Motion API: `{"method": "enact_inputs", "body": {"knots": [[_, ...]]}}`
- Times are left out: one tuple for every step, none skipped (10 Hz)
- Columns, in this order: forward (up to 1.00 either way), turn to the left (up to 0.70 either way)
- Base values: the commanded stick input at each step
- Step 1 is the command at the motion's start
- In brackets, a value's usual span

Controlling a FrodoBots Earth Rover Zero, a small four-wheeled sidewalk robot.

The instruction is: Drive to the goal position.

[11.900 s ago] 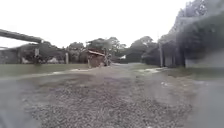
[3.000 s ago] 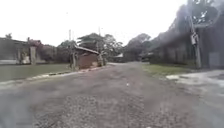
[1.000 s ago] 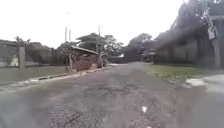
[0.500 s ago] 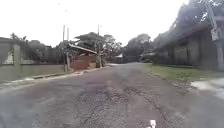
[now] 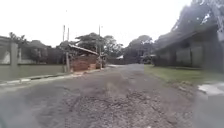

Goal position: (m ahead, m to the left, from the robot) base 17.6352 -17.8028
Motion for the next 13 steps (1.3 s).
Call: {"method": "enact_inputs", "body": {"knots": [[0.7,0.0],[0.7,0.0],[0.7,0.0],[0.7,0.0],[0.7,0.0],[0.7,-0.3],[0.7,-0.35],[0.7,-0.06],[0.7,0.0],[0.7,0.0],[0.7,0.0],[0.7,0.0],[0.7,0.0]]}}
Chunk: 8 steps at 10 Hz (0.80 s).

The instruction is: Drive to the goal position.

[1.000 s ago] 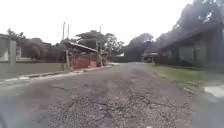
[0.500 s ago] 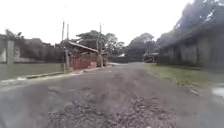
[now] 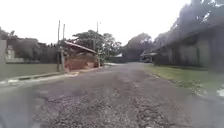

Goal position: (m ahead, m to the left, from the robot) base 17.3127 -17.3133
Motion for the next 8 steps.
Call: {"method": "enact_inputs", "body": {"knots": [[0.7,0.0],[0.7,0.0],[0.7,0.0],[0.7,0.0],[0.7,0.0],[0.7,0.0],[0.7,-0.17],[0.7,-0.35]]}}
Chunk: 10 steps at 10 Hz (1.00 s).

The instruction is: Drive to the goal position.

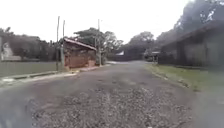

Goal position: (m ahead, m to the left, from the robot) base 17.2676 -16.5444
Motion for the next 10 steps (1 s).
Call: {"method": "enact_inputs", "body": {"knots": [[0.7,-0.35],[0.7,-0.34],[0.7,-0.05],[0.7,0.0],[0.7,0.0],[0.7,0.0],[0.7,0.0],[0.7,0.0],[0.7,0.0],[0.7,-0.35]]}}
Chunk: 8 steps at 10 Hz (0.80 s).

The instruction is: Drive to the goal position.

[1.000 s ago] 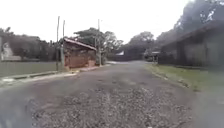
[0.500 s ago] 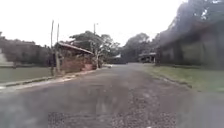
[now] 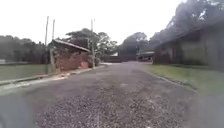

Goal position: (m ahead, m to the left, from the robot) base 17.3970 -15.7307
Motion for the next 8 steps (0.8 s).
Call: {"method": "enact_inputs", "body": {"knots": [[0.7,-0.35],[0.7,-0.24],[0.7,-0.13],[0.7,-0.03],[0.7,0.0],[0.7,0.0],[0.7,0.0],[0.7,0.0]]}}
